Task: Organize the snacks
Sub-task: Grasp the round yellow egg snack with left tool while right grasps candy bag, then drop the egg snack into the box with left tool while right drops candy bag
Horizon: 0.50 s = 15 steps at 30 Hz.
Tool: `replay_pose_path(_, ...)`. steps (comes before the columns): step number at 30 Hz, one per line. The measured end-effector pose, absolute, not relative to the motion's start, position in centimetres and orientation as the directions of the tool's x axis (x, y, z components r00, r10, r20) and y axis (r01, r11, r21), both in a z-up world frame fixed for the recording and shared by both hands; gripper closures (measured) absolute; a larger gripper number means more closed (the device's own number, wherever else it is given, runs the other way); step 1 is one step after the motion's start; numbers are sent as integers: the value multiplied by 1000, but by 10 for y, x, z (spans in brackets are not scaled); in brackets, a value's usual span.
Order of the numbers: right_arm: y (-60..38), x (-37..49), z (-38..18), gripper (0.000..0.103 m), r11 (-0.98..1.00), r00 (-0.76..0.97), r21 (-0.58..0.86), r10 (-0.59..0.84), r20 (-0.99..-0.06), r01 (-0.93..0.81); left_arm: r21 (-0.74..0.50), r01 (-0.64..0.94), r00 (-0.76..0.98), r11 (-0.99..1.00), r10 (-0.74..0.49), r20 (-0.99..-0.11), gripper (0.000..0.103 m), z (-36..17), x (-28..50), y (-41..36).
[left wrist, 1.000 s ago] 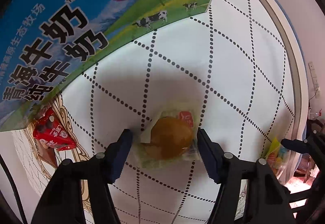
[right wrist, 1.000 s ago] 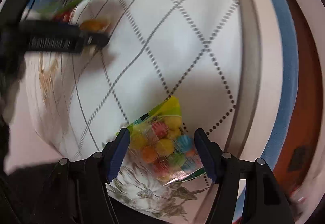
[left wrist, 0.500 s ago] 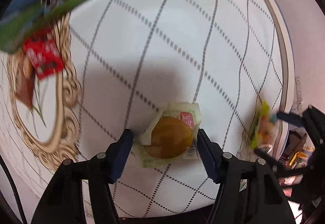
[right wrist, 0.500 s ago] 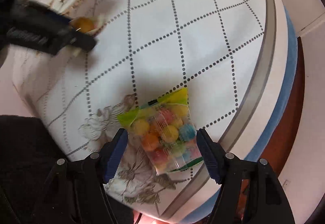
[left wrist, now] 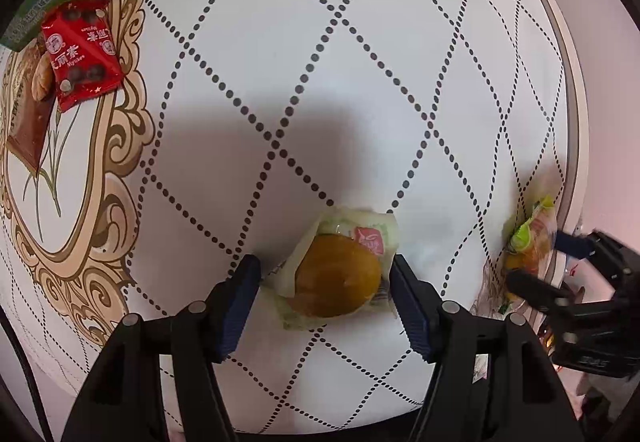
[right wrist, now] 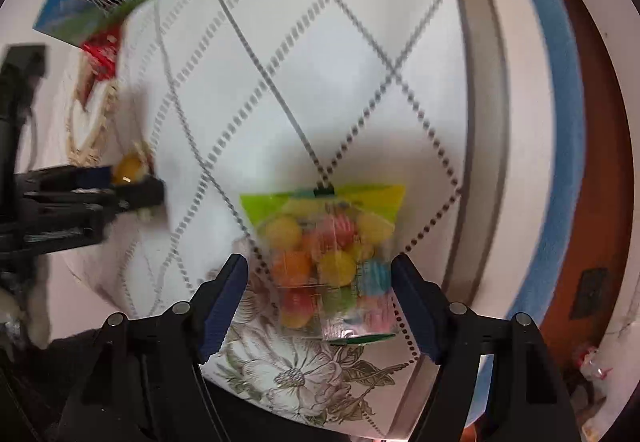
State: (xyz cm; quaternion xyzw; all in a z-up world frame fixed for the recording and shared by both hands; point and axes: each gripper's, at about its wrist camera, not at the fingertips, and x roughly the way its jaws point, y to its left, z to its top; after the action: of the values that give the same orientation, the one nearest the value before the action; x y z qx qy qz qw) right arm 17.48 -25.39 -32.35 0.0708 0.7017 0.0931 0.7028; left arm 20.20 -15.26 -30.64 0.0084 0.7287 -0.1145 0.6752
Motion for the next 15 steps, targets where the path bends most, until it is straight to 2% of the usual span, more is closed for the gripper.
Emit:
replay_pose_path(1,-242,181,-330,36,976,7,215,215,-977,-20,-152,170,-82,974,-140,-987,41,-306,200,-147)
replay_pose_path(6,-253,176,-318,48,968,76,245,241,-968,49,-144,189,-56,971,-136,-989,42,-290,192,-151)
replay_pose_path(15,-281,196,-272,49,935,155,345,330,-931,80,-194,184,-13,964,-195,-981,43,-239,197,-150)
